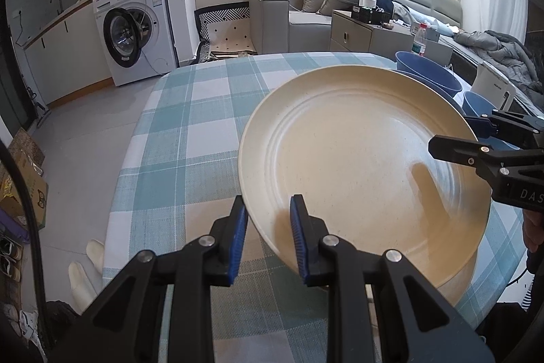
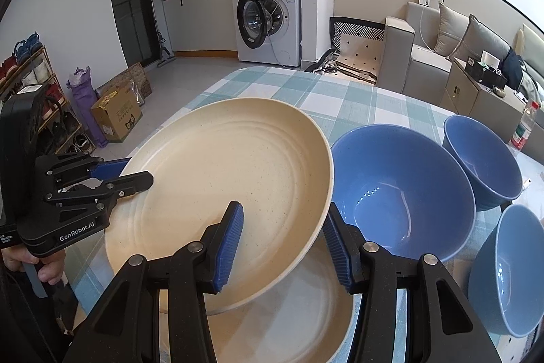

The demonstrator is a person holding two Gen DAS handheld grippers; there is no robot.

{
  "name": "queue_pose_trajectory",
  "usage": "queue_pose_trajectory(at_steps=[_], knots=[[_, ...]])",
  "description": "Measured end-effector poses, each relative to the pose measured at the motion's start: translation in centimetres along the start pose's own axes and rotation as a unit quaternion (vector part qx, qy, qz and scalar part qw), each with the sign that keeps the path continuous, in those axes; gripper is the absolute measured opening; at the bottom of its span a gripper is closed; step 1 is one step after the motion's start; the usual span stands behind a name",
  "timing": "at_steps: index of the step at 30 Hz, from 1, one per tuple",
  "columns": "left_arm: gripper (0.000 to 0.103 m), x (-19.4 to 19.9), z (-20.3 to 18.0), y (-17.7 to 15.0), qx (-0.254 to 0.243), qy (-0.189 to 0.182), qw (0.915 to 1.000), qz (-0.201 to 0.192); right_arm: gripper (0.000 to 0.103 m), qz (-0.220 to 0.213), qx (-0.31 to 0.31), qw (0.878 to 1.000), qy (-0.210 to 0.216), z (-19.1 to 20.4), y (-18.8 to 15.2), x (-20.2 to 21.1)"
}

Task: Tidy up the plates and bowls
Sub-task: 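Lift the cream plate with both grippers and carry it toward the plate stack, then lower the held plate with both grippers onto the stacked cream plates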

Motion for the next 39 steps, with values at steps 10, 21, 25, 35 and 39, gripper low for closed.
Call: queue_pose_trajectory(at_steps=[10, 21, 25, 35, 39], knots=[[0.023, 0.4, -1.2, 0.0, -0.014, -0.013, 0.9998, -0.002, 0.049, -0.006, -0.01, 1.0, -0.005, -0.8, -0.7, 1.1], [0.023, 0.2, -2.3, -0.3, -0.026, -0.024, 0.9994, 0.003, 0.049, -0.001, -0.018, 1.0, -0.01, -1.6, -2.0, 1.9], [0.024, 0.2, -2.9, -0.5, -0.035, -0.026, 0.999, 0.008, 0.049, 0.0, -0.022, 1.0, -0.012, -1.7, -2.6, 2.1], [0.027, 0.1, -4.0, -0.9, -0.053, -0.039, 0.9977, 0.015, 0.049, 0.009, -0.028, 0.999, -0.015, -1.9, -4.0, 2.5], [0.027, 0.2, -4.2, -1.1, -0.059, -0.041, 0.9973, 0.017, 0.049, 0.012, -0.025, 0.999, -0.017, -2.0, -4.4, 2.6]])
Point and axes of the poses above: each gripper's, at about its wrist camera, not at the fingertips, and x roughly against the way its jaws point, z to its left, y to its top, the point moved 9 cm from there along -x, roughly the way its jaws point, and after that the axes turned 1 degree about y, right-handed, at the moved point
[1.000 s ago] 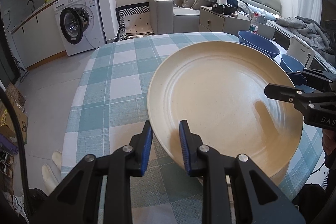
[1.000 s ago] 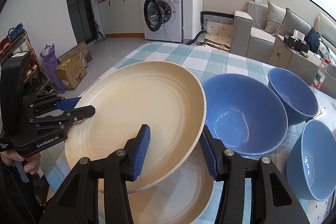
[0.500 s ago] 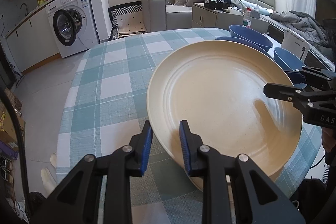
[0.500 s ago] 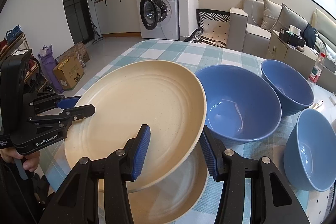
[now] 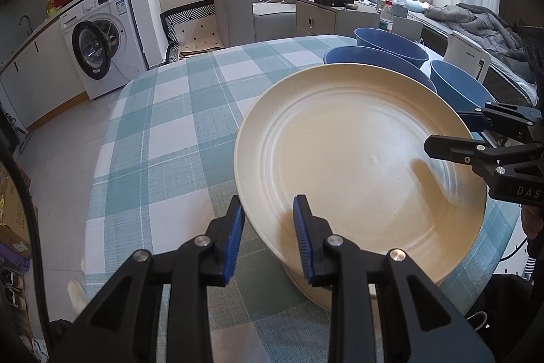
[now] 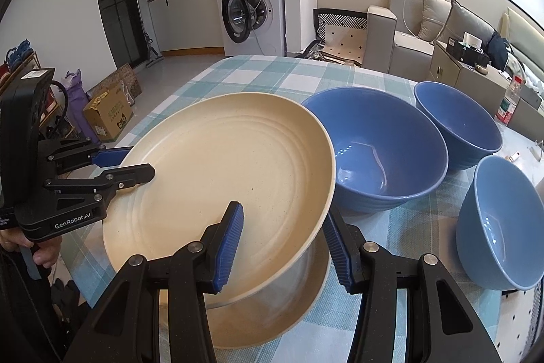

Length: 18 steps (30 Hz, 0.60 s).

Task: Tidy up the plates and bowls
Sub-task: 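Lower the held plate with both grippers onto the stacked cream plates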

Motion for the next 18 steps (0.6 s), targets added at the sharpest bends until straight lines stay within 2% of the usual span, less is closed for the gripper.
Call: queue_pose_trajectory(at_steps=[18], knots=[[0.028, -0.5, -0.9, -1.0, -0.032, -0.007, 0.9993, 0.02, 0.05, 0.018, 0.0, 1.0, 0.0, 0.0, -2.4, 0.0]])
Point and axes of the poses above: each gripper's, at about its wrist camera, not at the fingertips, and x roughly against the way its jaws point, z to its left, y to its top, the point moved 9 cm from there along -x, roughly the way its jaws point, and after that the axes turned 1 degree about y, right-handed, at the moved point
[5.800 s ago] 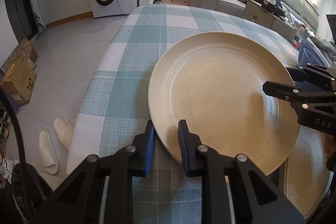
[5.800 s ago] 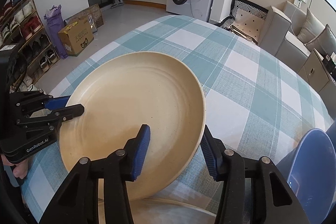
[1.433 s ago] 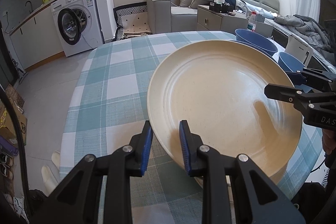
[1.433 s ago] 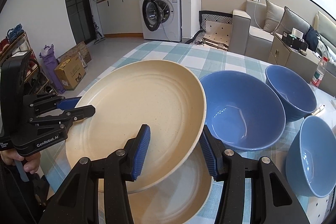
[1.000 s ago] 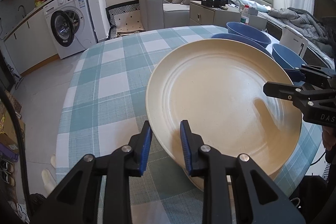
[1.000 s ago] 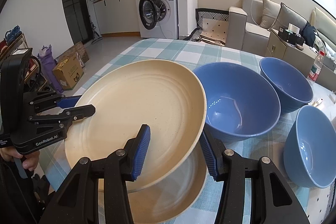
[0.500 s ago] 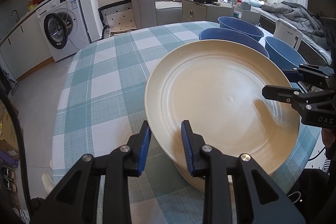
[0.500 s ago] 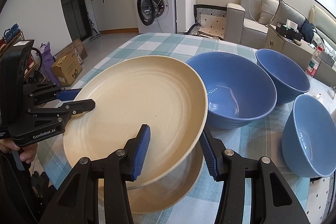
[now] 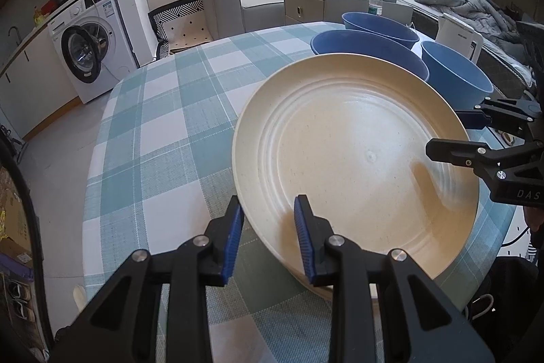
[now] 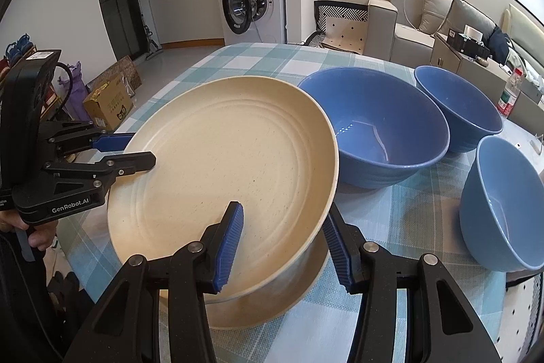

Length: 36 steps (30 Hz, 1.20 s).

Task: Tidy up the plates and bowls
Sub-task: 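Lower the held plate with both grippers onto the stacked cream plates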

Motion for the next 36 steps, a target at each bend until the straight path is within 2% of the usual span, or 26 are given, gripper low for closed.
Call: queue_pose_trajectory(at_steps=[7, 14, 36], knots=[[0.029, -0.1, -0.4, -0.8, -0.019, -0.004, 0.9998, 0.009, 0.05, 0.003, -0.004, 1.0, 0.002, 0.2, -0.7, 0.0], [0.029, -0.4, -0.1, -2.2, -0.014, -0.005, 0.9996, 0.024, 0.05, 0.008, 0.001, 1.0, 0.011, 0.7, -1.0, -0.7], [0.031, -0.8, -1.4, -2.4, -0.029, -0.007, 0.9992, 0.027, 0.051, 0.023, -0.005, 1.0, -0.004, 0.1, -3.2, -1.1]])
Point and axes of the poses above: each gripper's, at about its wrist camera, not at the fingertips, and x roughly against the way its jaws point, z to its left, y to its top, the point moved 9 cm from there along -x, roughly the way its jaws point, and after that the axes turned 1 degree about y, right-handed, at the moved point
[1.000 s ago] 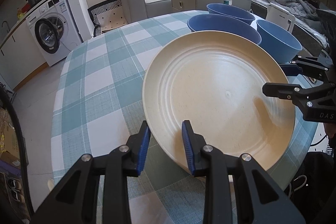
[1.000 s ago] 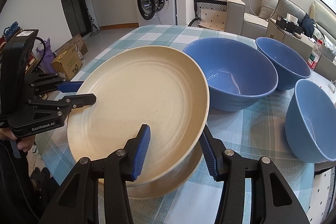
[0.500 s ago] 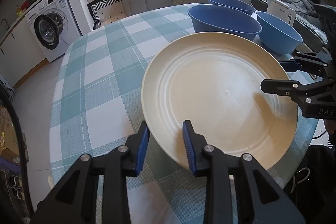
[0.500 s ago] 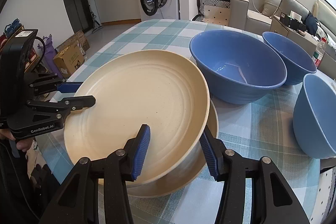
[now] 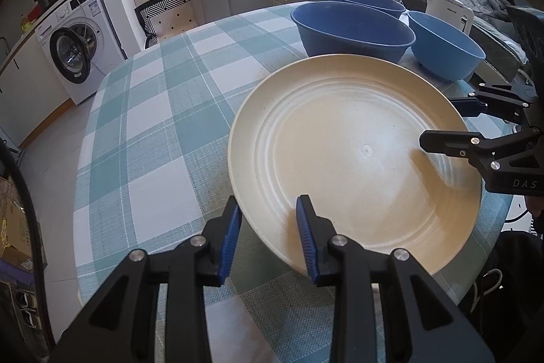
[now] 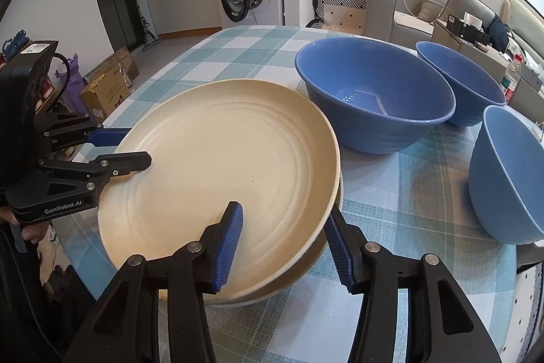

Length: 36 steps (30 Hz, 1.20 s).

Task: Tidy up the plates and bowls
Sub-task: 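Lower the held plate with both grippers onto the stacked cream plates, then open both grippers to release the plate onto the stack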

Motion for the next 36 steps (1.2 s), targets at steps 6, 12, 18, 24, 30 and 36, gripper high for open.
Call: queue_pose_trajectory(at_steps=[6, 12, 18, 24, 30, 36], knots=[[0.032, -0.6, -0.4, -0.1, -0.003, 0.0, 1.0, 0.006, 0.051, 0.001, 0.0, 1.0, -0.005, -0.2, -0.2, 0.0], [0.033, -0.9, -0.5, -0.2, -0.004, 0.001, 0.9999, 0.01, 0.054, 0.002, 0.004, 1.0, -0.011, -0.3, -0.3, -0.3], [0.034, -1.0, -0.6, -0.3, -0.006, 0.005, 0.9999, 0.012, 0.055, 0.003, 0.013, 1.0, -0.018, -0.1, -0.3, -0.4], [0.034, -1.4, -0.7, -0.4, -0.008, 0.009, 0.9998, 0.017, 0.055, 0.004, 0.022, 0.999, -0.03, 0.2, -0.5, -0.4], [0.034, -1.5, -1.0, -0.5, -0.012, 0.011, 0.9997, 0.02, 0.059, 0.007, 0.037, 0.998, -0.05, 0.3, -0.7, -0.7], [0.036, -1.5, -1.0, -0.5, -0.014, 0.013, 0.9996, 0.021, 0.061, 0.008, 0.038, 0.998, -0.052, 0.2, -0.7, -0.8]])
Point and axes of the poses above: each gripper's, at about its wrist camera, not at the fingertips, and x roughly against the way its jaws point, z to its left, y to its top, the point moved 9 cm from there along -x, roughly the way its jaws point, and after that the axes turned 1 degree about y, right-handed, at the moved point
